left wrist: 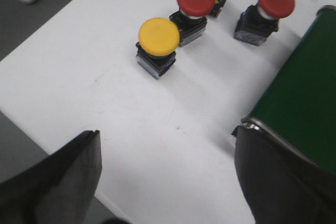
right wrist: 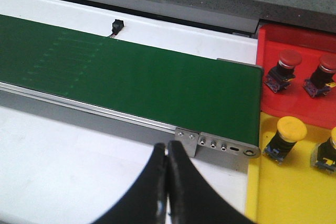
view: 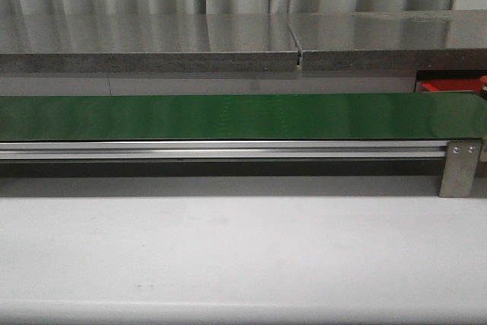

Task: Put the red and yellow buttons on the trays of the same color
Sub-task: 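Move the left gripper down onto a yellow button and grasp it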

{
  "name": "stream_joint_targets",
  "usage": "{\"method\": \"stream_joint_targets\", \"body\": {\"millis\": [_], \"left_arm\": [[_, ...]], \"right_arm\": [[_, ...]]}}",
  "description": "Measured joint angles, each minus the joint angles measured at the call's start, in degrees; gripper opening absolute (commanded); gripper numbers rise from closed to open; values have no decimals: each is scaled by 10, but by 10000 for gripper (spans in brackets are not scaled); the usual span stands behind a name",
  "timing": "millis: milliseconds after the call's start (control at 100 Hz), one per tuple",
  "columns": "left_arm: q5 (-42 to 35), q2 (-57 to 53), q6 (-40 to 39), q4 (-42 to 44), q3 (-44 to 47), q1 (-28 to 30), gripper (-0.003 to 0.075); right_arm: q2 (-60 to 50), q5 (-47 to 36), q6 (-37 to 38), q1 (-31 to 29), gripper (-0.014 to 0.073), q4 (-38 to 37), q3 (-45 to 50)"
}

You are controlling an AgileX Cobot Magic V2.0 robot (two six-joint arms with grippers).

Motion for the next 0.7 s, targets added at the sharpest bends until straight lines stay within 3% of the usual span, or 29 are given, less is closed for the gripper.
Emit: {"method": "stream_joint_targets", "body": {"millis": [190, 440, 700], "left_arm": [[98, 121, 19, 1, -127, 11, 514], [174, 262, 21, 0, -263, 11, 514], [190, 343, 23, 0, -335, 11, 513]], "right_arm": [[0, 0, 0, 0, -76, 0, 0], [0, 1, 0, 0, -76, 0, 0], [0, 1, 0, 0, -76, 0, 0]]}}
